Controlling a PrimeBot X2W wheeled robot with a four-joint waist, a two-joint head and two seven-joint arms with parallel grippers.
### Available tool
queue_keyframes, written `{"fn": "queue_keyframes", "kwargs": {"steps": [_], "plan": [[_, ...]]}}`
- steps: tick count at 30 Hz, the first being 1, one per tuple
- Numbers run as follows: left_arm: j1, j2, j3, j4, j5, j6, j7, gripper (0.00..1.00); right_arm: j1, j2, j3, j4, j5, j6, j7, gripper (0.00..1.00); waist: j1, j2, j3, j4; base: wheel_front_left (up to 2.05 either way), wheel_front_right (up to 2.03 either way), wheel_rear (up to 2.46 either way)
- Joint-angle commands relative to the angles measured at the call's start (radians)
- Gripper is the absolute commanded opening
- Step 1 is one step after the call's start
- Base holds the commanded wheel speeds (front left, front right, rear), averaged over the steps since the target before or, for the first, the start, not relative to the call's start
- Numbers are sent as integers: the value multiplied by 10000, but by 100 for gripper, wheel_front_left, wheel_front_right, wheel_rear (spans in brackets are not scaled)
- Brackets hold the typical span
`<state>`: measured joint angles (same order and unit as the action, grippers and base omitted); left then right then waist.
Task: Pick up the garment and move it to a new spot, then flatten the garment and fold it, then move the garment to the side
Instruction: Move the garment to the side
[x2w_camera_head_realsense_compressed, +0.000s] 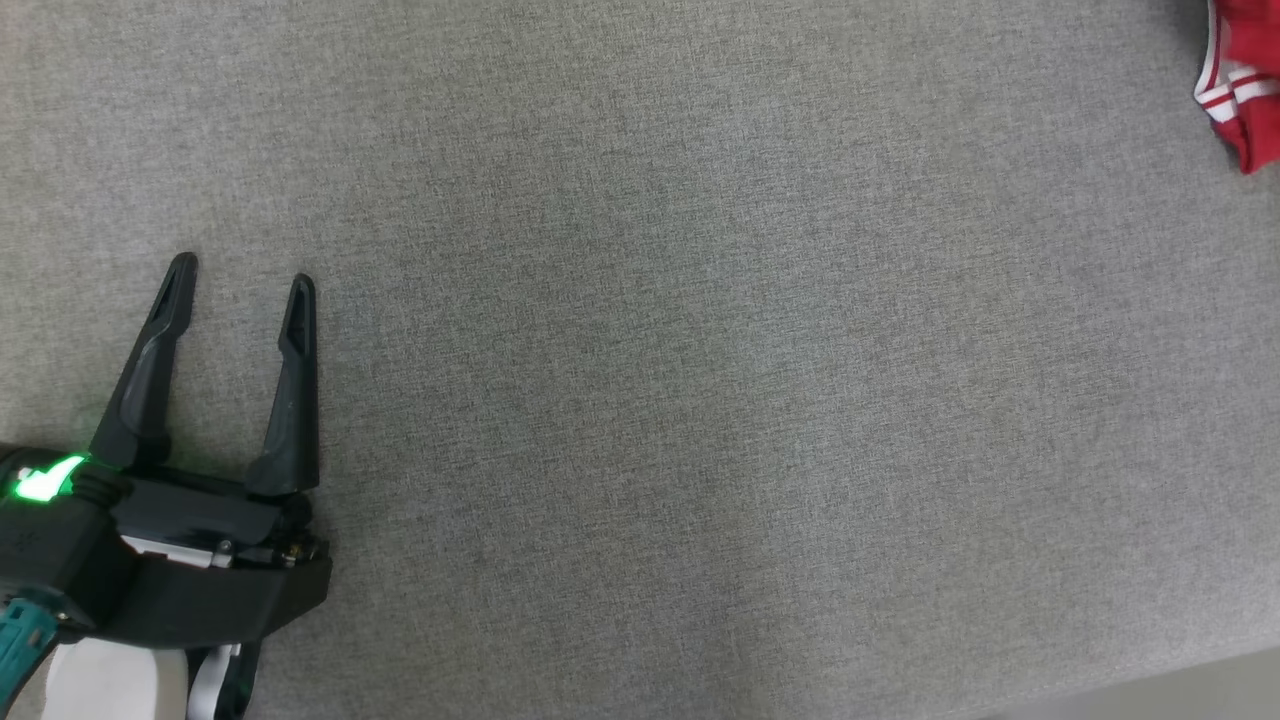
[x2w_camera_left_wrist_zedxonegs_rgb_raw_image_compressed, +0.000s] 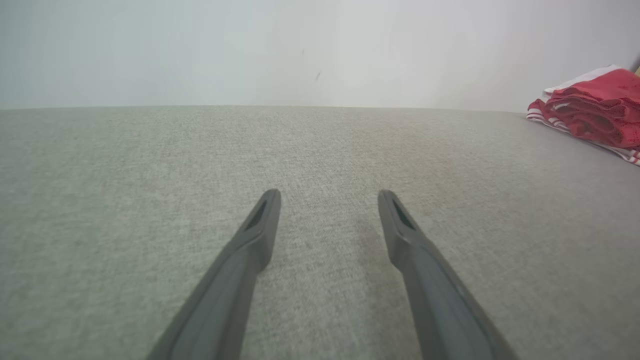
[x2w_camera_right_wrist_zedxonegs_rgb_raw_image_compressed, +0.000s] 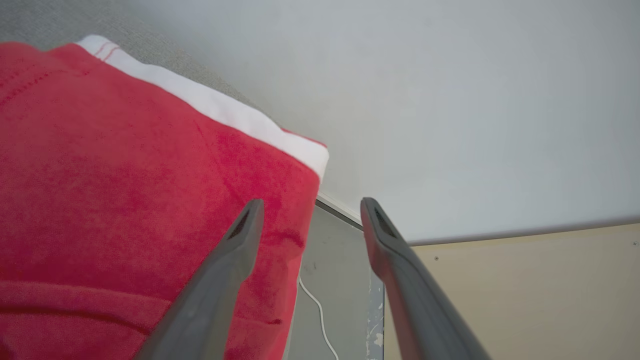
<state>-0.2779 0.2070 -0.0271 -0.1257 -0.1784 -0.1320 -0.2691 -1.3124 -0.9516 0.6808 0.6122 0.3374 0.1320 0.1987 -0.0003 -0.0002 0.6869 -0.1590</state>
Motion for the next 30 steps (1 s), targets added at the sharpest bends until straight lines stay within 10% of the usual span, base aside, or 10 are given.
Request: {"fn": "queue_keyframes", "kwargs": {"steps": [1, 17, 30], "plan": [[-37, -95, 25, 620, -127, 31, 99, 100, -193, 88, 71, 87, -164, -31, -149, 100, 3, 2, -7, 10, 0, 0, 0], [644, -618, 846, 1196, -323, 54, 75, 100, 649, 1909, -1461, 579, -162, -29, -3207, 100, 3, 2, -1921, 360, 0, 0, 0], [2191, -1185, 1989, 1886, -231, 43, 54, 100, 6198, 5526, -4132, -1656, -1226, -31, -4600, 100, 3, 2, -4856, 889, 0, 0, 0]]}}
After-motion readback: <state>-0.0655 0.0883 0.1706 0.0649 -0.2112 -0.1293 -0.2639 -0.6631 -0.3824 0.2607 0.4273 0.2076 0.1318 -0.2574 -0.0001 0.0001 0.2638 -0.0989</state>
